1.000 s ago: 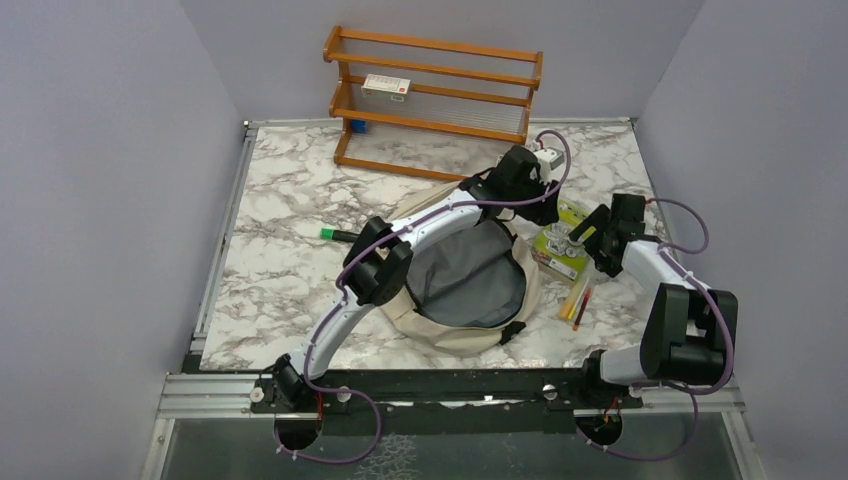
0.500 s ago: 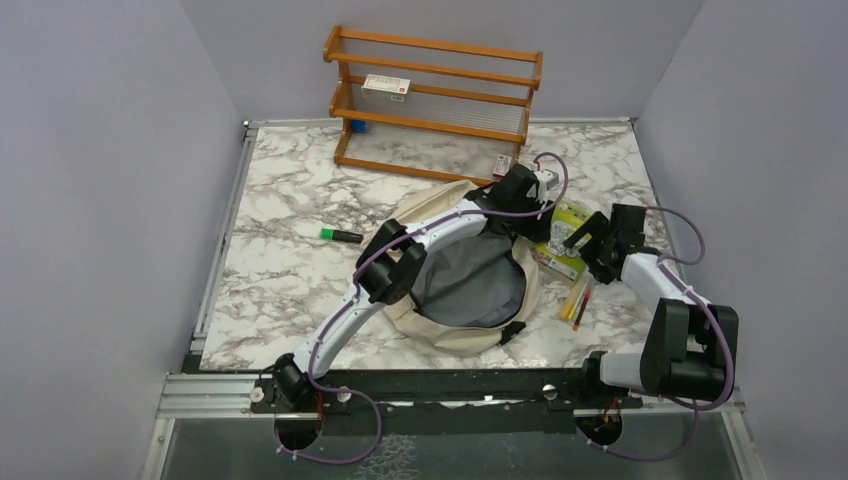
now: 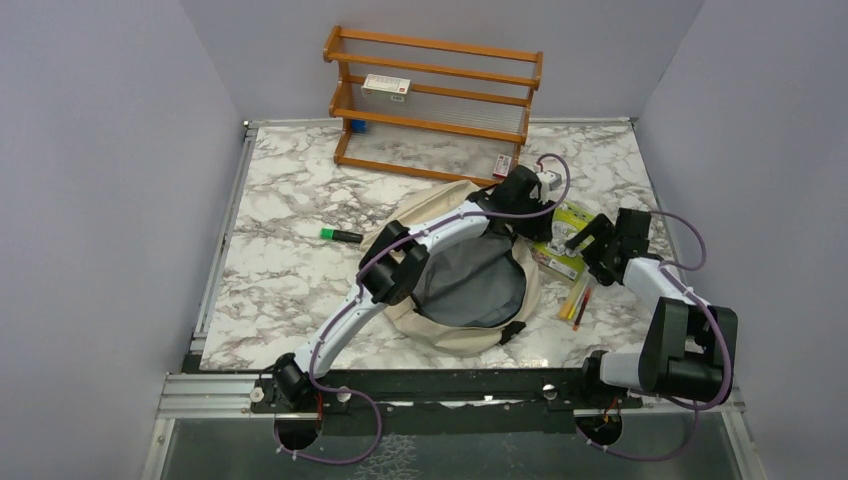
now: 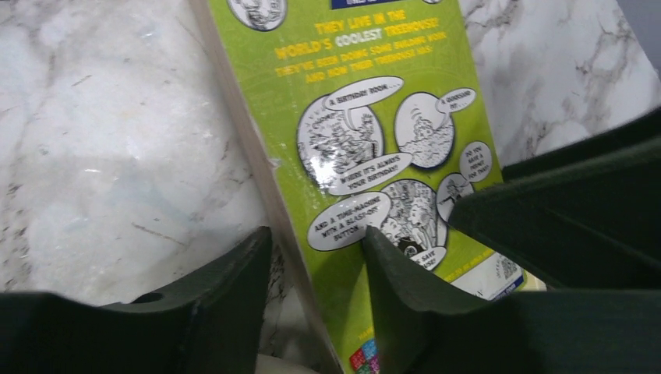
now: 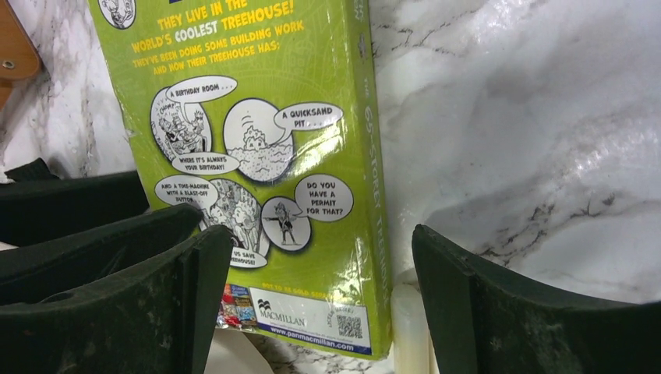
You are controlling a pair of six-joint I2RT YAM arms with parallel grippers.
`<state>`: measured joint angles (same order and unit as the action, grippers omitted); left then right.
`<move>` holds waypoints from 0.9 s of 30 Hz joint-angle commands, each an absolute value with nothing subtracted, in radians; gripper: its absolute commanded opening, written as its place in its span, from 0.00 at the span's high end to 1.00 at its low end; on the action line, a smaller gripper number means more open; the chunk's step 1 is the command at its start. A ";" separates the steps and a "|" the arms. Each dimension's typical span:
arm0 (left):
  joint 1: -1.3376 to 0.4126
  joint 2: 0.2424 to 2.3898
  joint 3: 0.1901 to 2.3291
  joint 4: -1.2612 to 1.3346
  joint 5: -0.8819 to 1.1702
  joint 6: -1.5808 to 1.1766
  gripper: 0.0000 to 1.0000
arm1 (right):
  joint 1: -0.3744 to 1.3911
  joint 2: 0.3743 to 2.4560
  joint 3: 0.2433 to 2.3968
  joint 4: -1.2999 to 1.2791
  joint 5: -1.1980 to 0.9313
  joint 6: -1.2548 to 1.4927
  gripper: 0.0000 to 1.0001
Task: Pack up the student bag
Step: Pick up the book from the center of the board.
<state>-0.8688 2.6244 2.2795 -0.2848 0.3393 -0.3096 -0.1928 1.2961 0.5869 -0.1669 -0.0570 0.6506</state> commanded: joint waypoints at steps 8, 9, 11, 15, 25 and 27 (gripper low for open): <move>-0.855 2.690 2.203 -0.308 0.427 -0.350 0.96 | -0.293 1.410 0.589 -0.034 -0.219 0.603 0.11; -0.848 2.687 2.185 -0.299 0.432 -0.360 1.00 | -0.298 1.417 0.590 -0.030 -0.225 0.604 0.11; -0.832 2.677 2.137 -0.275 0.434 -0.388 1.00 | -0.302 1.430 0.593 -0.025 -0.233 0.609 0.10; -0.802 2.657 2.049 -0.218 0.447 -0.416 1.00 | -0.305 1.456 0.599 -0.009 -0.253 0.616 0.10; -0.771 2.664 1.999 -0.225 0.416 -0.423 1.00 | -0.317 1.519 0.623 -0.010 -0.302 0.609 0.08; -0.770 2.667 1.993 -0.227 0.417 -0.422 1.00 | -0.320 1.525 0.609 0.032 -0.350 0.608 0.09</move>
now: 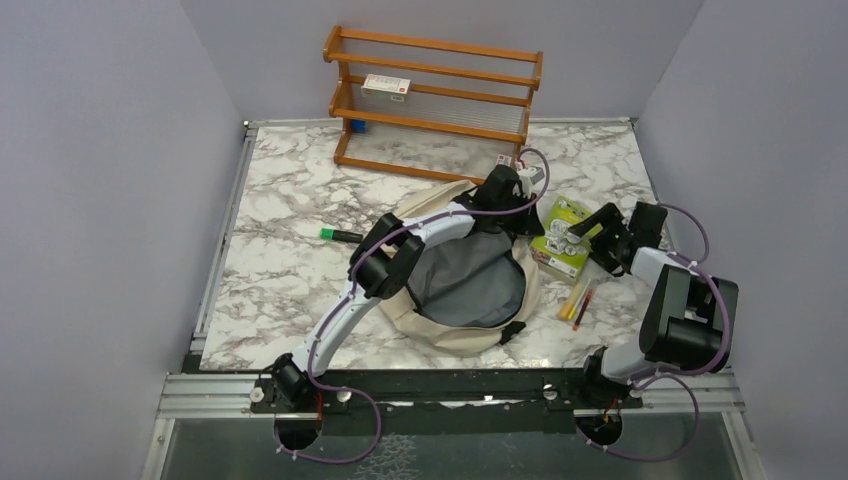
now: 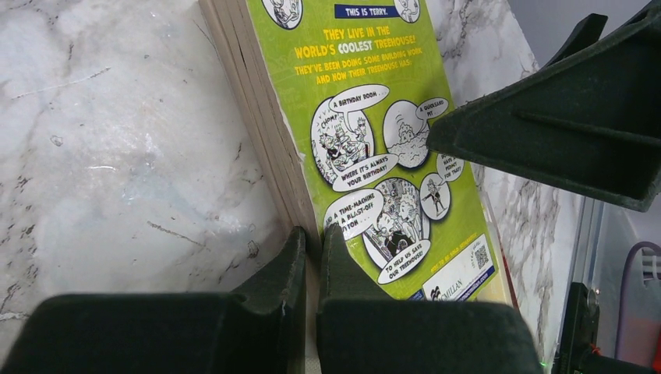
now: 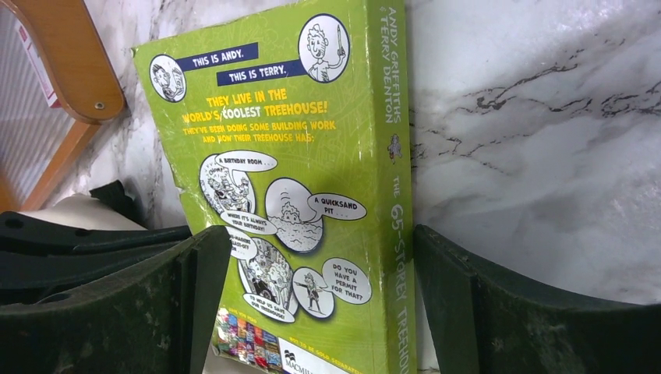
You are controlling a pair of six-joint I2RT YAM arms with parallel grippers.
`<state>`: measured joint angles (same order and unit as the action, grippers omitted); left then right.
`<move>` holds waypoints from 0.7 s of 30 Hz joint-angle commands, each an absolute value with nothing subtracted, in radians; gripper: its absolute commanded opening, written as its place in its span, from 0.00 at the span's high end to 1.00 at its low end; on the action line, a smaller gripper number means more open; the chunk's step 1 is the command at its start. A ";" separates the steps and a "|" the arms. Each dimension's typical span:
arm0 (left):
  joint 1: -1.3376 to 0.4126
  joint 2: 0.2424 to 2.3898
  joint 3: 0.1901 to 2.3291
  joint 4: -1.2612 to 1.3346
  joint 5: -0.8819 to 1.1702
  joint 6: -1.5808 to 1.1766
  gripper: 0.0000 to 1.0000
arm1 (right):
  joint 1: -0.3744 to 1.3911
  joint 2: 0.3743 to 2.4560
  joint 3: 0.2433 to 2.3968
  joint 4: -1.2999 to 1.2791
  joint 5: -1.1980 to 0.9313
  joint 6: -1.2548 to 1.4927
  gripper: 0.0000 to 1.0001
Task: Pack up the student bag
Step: Pick up the book from the center of the board.
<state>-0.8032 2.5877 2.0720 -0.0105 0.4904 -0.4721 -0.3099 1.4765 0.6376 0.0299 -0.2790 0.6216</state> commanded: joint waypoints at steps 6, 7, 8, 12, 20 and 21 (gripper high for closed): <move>-0.771 2.681 1.991 -0.230 0.424 -0.415 1.00 | -0.327 1.526 0.546 0.191 -0.550 0.636 0.16; -0.773 2.683 1.994 -0.233 0.425 -0.413 1.00 | -0.328 1.526 0.534 0.225 -0.582 0.642 0.19; -0.774 2.686 1.997 -0.236 0.426 -0.409 1.00 | -0.329 1.528 0.522 0.255 -0.612 0.650 0.21; -0.779 2.702 2.025 -0.259 0.428 -0.391 1.00 | -0.331 1.528 0.491 0.352 -0.703 0.671 0.30; -0.791 2.723 2.066 -0.288 0.435 -0.368 1.00 | -0.331 1.555 0.441 0.534 -0.840 0.737 0.32; -0.792 2.724 2.067 -0.289 0.437 -0.366 1.00 | -0.331 1.557 0.438 0.550 -0.846 0.745 0.32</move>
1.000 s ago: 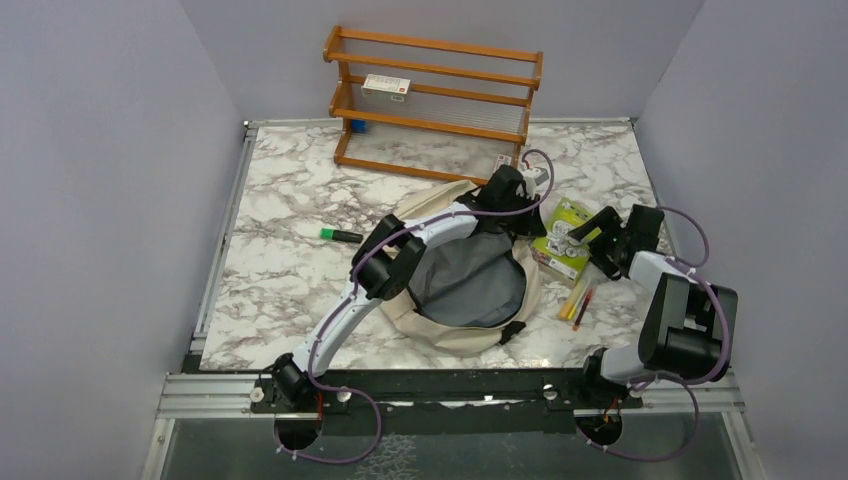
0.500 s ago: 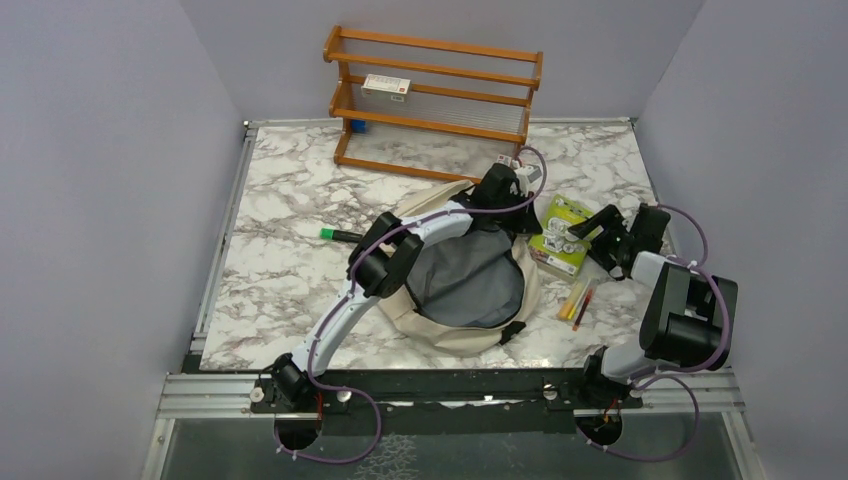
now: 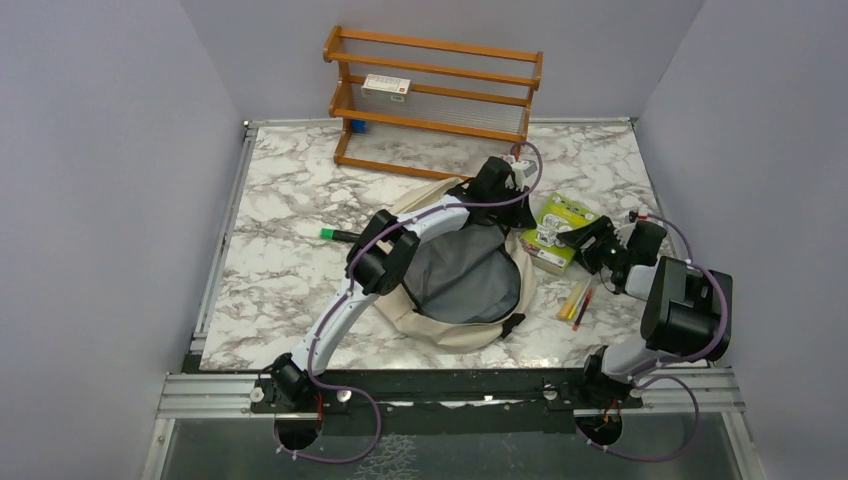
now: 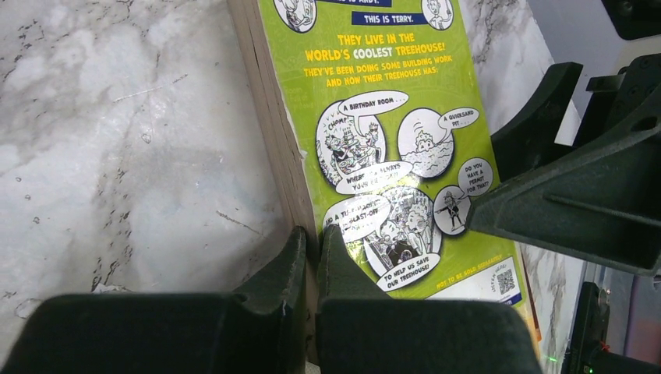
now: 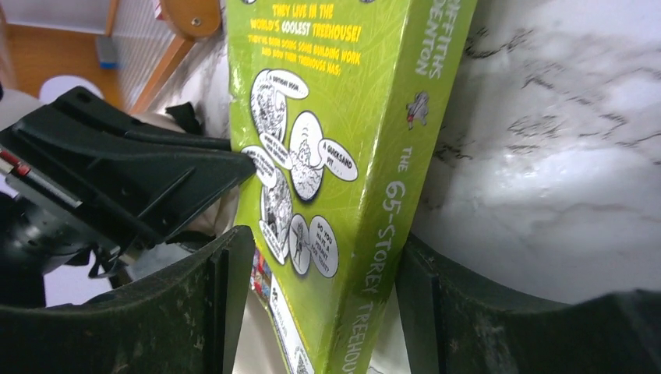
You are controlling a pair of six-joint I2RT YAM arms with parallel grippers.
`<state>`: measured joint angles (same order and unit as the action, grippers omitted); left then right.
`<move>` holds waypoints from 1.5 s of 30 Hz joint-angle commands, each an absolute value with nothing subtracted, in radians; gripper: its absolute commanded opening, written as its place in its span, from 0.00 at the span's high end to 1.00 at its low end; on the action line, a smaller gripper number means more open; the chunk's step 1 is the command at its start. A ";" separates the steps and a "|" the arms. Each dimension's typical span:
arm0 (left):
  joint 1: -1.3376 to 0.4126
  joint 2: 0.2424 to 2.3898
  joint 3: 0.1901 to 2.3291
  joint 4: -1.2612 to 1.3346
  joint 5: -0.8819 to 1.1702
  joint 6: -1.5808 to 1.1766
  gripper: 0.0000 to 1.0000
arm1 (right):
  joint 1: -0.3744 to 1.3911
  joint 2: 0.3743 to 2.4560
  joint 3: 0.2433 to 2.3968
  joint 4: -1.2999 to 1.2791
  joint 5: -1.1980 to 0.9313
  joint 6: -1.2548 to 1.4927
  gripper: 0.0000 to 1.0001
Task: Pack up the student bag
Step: Pick up the book from the center of the board.
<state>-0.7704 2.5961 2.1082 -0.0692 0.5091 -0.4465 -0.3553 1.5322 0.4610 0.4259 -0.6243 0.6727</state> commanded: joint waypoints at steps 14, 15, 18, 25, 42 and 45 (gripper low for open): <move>-0.797 2.624 2.081 -0.218 0.556 -0.350 0.87 | -0.331 1.430 0.488 0.383 -0.677 0.657 0.72; -0.794 2.607 2.094 -0.217 0.558 -0.349 0.81 | -0.331 1.398 0.494 0.352 -0.646 0.638 0.76; -0.783 2.545 2.144 -0.217 0.558 -0.357 0.67 | -0.331 1.317 0.530 0.236 -0.538 0.577 0.84; -0.744 2.379 2.207 -0.216 0.573 -0.372 0.44 | -0.331 1.162 0.613 0.073 -0.425 0.485 0.99; -0.476 1.602 1.554 -0.265 0.560 -0.109 0.18 | -0.003 1.248 1.212 -0.458 -0.680 0.177 1.00; -0.436 1.474 1.460 -0.301 0.569 -0.056 0.15 | 0.103 1.294 1.286 -0.531 -0.766 0.128 0.99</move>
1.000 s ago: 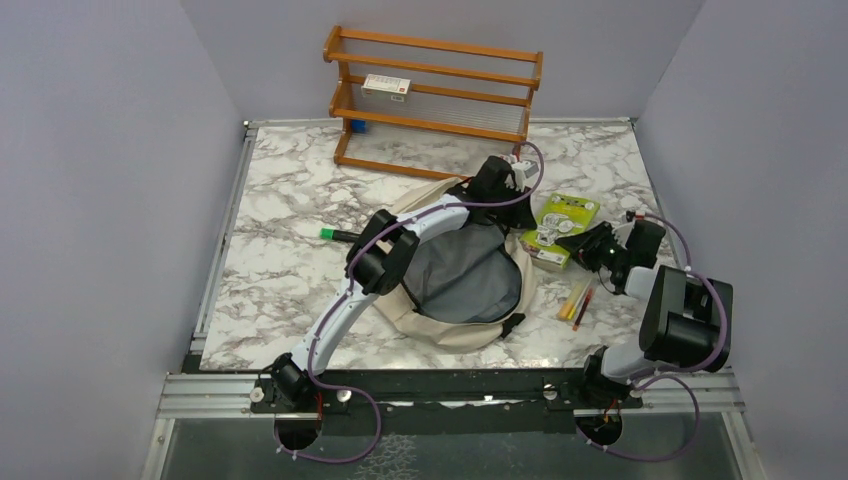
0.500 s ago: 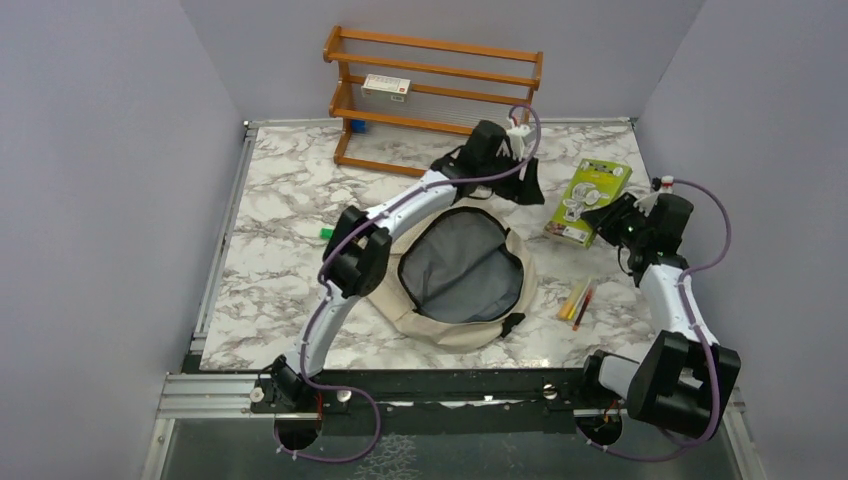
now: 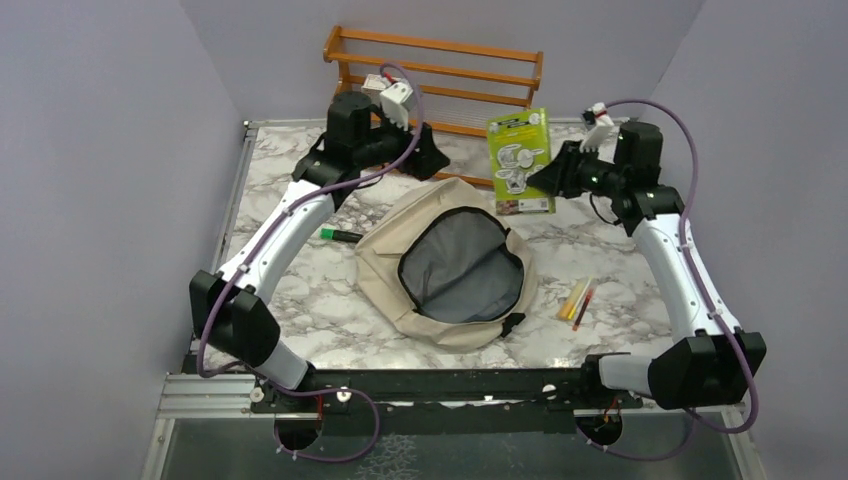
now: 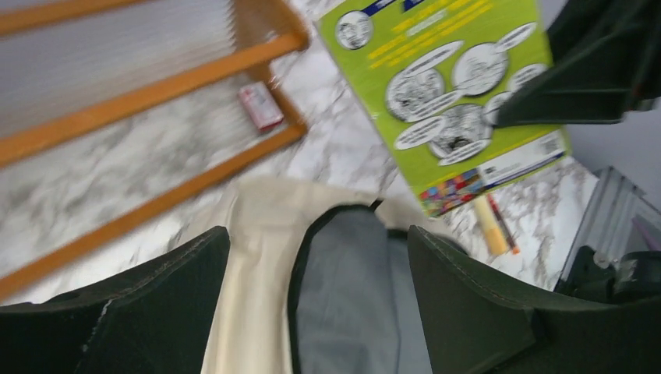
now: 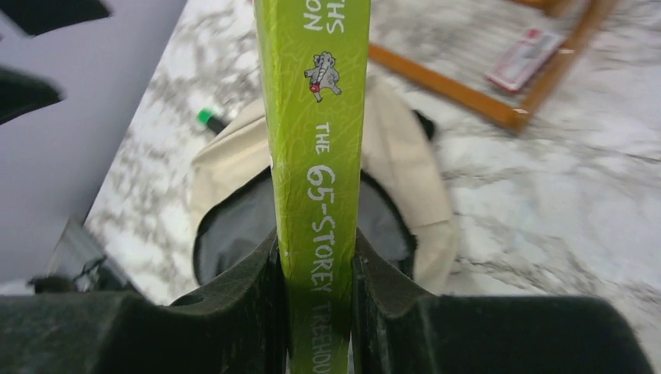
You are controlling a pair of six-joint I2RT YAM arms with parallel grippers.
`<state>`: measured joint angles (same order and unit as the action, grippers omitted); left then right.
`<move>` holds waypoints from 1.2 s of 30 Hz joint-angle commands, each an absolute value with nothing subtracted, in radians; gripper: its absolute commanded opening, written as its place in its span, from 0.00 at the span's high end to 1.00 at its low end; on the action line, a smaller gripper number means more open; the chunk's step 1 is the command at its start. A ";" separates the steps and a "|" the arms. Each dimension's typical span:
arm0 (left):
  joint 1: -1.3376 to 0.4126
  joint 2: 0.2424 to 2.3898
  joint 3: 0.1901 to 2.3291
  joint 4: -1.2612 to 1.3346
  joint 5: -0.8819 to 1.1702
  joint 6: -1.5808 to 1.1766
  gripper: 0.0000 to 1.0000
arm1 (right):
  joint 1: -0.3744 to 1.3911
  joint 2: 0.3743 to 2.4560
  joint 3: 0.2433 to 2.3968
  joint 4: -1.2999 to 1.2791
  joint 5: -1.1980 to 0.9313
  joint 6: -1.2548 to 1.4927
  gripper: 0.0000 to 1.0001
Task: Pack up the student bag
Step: Pick up the book from the center of the board, then place the book in the student bag.
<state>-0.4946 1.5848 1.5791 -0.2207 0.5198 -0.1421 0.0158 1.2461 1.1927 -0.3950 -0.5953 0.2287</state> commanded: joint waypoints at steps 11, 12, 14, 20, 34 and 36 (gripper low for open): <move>-0.426 1.230 1.250 -0.456 0.750 0.023 0.09 | 0.289 1.360 1.385 -0.877 -0.986 -0.141 1.00; -0.426 1.209 1.248 -0.468 0.751 0.022 0.09 | 0.317 1.365 1.386 -0.896 -0.990 -0.158 1.00; -0.426 1.189 1.263 -0.512 0.718 0.045 0.08 | 0.373 1.369 1.381 -0.913 -1.007 -0.192 0.99; -0.426 1.185 1.301 -0.636 0.721 0.107 0.08 | 0.494 1.363 1.387 -0.946 -1.056 -0.278 1.00; -0.494 1.198 1.222 -0.652 1.103 0.085 0.23 | 0.543 1.371 1.417 -0.929 -1.103 -0.336 0.99; -0.515 1.205 1.217 -0.652 1.100 0.084 0.29 | 0.543 1.386 1.433 -0.934 -1.105 -0.342 0.99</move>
